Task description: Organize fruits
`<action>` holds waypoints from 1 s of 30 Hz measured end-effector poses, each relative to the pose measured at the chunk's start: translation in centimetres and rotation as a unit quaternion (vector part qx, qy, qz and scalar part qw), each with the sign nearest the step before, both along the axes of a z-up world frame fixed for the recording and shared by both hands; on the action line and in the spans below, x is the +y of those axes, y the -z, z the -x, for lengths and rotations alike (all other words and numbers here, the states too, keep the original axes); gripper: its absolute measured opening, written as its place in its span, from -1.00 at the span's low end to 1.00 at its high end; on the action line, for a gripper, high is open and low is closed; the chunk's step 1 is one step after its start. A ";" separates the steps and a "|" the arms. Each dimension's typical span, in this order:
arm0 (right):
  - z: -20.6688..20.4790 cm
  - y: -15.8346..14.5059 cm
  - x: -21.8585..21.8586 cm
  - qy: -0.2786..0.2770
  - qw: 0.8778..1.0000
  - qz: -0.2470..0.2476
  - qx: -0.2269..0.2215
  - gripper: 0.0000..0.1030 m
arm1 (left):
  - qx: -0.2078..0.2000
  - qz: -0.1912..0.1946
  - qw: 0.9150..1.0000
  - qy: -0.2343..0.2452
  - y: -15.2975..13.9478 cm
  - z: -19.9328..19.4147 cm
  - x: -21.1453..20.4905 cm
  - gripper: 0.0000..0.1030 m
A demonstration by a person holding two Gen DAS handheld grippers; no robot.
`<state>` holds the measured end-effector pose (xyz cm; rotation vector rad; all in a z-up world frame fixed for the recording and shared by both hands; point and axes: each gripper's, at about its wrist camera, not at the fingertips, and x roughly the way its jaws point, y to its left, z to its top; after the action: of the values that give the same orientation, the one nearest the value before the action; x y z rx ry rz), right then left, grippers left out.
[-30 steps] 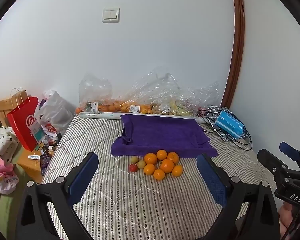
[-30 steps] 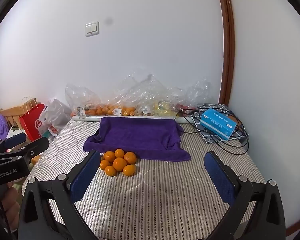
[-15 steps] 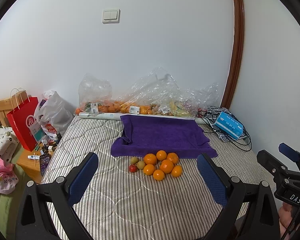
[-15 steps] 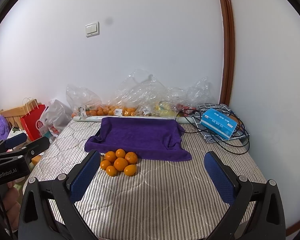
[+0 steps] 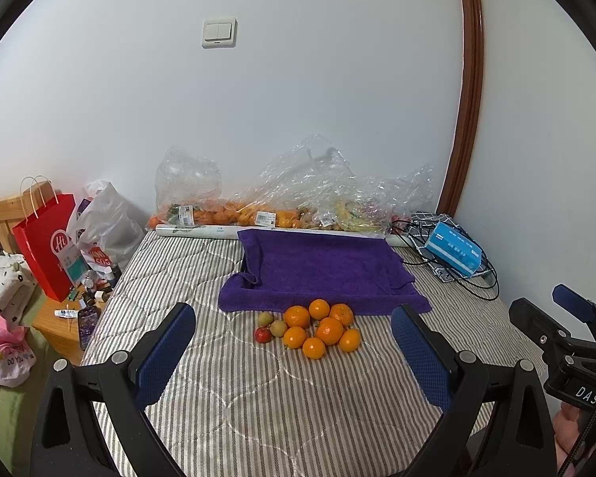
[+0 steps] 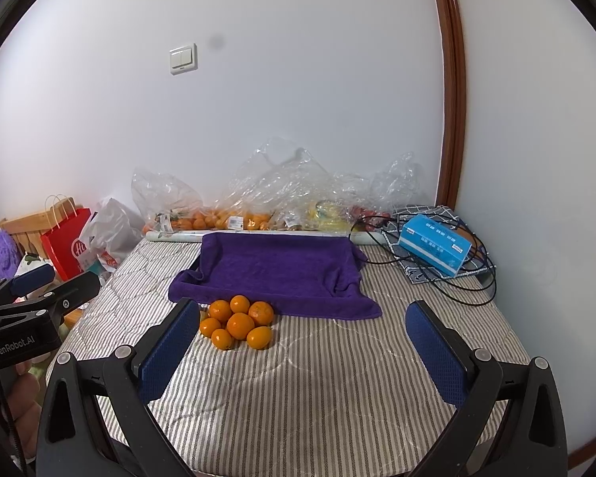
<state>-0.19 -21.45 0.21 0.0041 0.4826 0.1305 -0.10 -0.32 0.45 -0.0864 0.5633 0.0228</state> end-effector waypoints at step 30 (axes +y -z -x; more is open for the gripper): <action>0.5 0.0 0.1 -0.004 1.000 -0.008 -0.002 0.98 | -0.005 -0.004 1.000 0.000 -0.7 -0.6 -1.1 0.93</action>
<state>-0.65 -21.33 0.16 0.0170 0.4773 0.1412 0.54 -1.43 1.17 -0.0784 0.5540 0.0242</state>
